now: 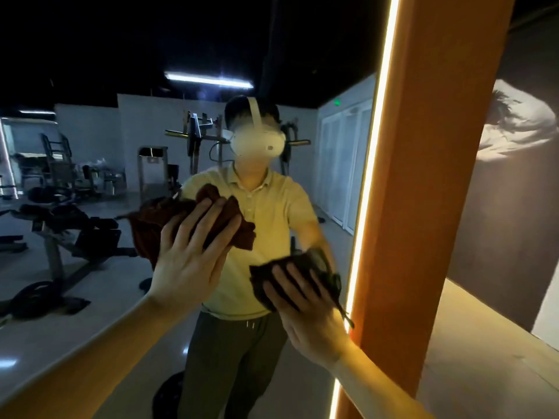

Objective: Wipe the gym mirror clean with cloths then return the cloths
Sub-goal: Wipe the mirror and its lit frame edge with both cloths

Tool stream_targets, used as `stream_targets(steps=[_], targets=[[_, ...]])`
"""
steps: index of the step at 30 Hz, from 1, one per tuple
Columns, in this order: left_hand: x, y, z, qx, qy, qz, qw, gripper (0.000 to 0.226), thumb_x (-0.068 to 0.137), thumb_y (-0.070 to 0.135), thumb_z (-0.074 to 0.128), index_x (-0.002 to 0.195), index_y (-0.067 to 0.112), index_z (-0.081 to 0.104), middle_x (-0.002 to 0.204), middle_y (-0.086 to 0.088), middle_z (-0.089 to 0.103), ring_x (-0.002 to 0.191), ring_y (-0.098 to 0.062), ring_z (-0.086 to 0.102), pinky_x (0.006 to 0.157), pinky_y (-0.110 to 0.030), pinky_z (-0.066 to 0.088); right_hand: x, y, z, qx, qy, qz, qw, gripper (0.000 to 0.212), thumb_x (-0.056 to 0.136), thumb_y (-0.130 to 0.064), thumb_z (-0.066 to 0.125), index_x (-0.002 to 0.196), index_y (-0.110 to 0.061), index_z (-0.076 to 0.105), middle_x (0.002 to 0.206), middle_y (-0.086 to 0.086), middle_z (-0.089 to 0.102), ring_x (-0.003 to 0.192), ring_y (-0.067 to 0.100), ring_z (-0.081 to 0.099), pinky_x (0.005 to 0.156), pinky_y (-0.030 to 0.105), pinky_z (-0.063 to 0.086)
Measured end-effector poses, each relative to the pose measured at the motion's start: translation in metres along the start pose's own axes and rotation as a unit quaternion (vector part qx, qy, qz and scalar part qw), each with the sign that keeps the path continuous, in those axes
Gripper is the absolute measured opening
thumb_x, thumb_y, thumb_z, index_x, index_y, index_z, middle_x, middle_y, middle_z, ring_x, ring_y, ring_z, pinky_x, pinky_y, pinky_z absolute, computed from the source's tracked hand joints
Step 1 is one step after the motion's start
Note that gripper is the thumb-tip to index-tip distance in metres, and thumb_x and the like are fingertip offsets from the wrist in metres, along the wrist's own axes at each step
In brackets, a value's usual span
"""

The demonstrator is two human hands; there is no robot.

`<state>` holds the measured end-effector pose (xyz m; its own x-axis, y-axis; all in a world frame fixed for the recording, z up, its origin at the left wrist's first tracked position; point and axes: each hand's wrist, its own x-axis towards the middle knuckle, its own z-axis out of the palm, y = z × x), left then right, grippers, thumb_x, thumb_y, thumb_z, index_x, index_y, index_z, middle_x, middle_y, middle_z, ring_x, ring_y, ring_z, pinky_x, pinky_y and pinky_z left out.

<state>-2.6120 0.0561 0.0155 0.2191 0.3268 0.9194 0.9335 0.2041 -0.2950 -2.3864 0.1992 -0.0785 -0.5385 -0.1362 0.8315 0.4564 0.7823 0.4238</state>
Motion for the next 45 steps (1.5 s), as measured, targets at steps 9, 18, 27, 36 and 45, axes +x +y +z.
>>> stream_targets(steps=[9, 18, 27, 36, 45], targets=[[-0.027, -0.002, 0.012, 0.006, 0.01, 0.045, 0.999, 0.05, 0.111, 0.033, 0.041, 0.16, 0.025, 0.037, 0.164, -0.013, 0.035, 0.155, -0.03, 0.024, 0.115, -0.05, 0.023, 0.153, 0.083, -0.034, -0.029, 0.161, 0.221, 0.962, 0.054, 0.113, -0.031, 0.029, 0.164, -0.016, 0.028, 0.172, 0.012, 0.021, 0.161, 0.029, 0.014, 0.13, 0.051, 0.009], [-0.035, 0.006, 0.019, 0.024, 0.041, 0.025, 0.999, 0.053, 0.107, 0.028, 0.051, 0.159, 0.022, 0.04, 0.164, -0.014, 0.035, 0.157, -0.03, 0.026, 0.124, -0.048, 0.019, -0.09, -0.041, 0.011, 0.027, -0.07, 0.056, 0.996, 0.075, 0.1, -0.031, 0.051, 0.166, -0.024, 0.018, 0.176, 0.0, 0.006, 0.161, 0.022, 0.011, 0.103, 0.053, 0.053], [-0.037, 0.005, 0.021, 0.026, 0.053, 0.03, 0.998, 0.053, 0.108, 0.026, 0.052, 0.159, 0.022, 0.04, 0.163, -0.014, 0.038, 0.16, -0.027, 0.021, 0.124, -0.048, 0.018, 0.135, 0.044, -0.007, -0.011, 0.177, 0.283, 0.942, 0.056, 0.113, -0.036, 0.028, 0.164, -0.012, 0.026, 0.171, 0.015, 0.022, 0.16, 0.032, 0.014, 0.129, 0.052, 0.008], [-0.034, 0.006, 0.018, 0.033, 0.061, 0.035, 0.997, 0.053, 0.104, 0.025, 0.057, 0.155, 0.021, 0.046, 0.161, -0.015, 0.041, 0.154, -0.032, 0.031, 0.125, -0.047, 0.016, -0.041, -0.017, 0.01, 0.044, -0.058, 0.013, 0.997, 0.056, 0.109, -0.036, 0.041, 0.164, -0.026, 0.029, 0.173, 0.005, 0.018, 0.161, 0.026, 0.015, 0.117, 0.058, 0.04], [-0.033, 0.006, 0.016, 0.02, 0.05, 0.037, 0.998, 0.047, 0.107, 0.027, 0.049, 0.154, 0.021, 0.045, 0.161, -0.013, 0.039, 0.155, -0.028, 0.027, 0.127, -0.043, 0.012, 0.172, 0.028, -0.012, -0.006, 0.174, 0.211, 0.962, 0.053, 0.111, -0.029, 0.037, 0.162, -0.015, 0.034, 0.171, 0.014, 0.024, 0.16, 0.033, 0.017, 0.129, 0.053, 0.011]])
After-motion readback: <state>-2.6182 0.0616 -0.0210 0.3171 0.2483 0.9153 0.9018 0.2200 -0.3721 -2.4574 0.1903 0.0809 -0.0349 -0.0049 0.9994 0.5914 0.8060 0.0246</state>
